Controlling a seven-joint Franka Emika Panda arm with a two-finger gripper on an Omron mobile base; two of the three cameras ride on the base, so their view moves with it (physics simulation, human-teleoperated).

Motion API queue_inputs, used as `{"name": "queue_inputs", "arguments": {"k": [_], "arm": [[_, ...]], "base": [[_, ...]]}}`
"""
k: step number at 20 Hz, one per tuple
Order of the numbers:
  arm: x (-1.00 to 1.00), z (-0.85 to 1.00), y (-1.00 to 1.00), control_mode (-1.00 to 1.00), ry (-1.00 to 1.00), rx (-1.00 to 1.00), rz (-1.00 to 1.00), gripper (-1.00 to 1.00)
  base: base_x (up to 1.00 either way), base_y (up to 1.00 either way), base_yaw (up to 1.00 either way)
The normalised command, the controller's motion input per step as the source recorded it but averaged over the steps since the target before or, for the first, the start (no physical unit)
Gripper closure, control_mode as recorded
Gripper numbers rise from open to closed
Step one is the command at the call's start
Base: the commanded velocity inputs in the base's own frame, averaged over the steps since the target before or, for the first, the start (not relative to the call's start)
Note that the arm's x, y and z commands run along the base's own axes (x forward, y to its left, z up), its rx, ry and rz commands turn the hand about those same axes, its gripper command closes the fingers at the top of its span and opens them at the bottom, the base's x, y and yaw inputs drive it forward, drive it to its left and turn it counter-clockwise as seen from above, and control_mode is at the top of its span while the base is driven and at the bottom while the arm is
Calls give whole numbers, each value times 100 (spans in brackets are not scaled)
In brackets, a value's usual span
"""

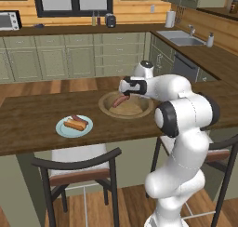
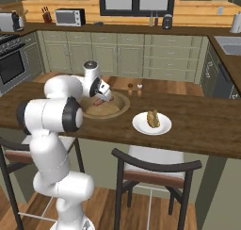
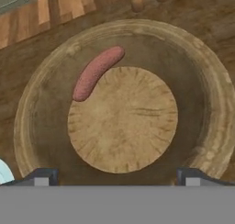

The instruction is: Place one bun and one sausage from the bowl on each plate.

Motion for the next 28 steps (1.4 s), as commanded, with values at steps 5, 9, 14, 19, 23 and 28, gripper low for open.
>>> {"name": "queue_inputs", "arguments": {"k": [5, 9, 14, 19, 23, 28], "arm": [[70, -11, 23, -100, 0, 0, -14, -100], [18, -42, 0, -100, 6, 1, -5, -100], [14, -40, -4, -100, 6, 8, 0, -100], [50, -3, 0, -100, 1, 1, -1, -100], [56, -12, 2, -100, 2, 0, -3, -100], [31, -40, 0, -100, 1, 0, -4, -100]], "base": [[0, 0, 0], [0, 0, 0], [0, 0, 0], [0, 0, 0], [0, 0, 0], [0, 0, 0]]}}
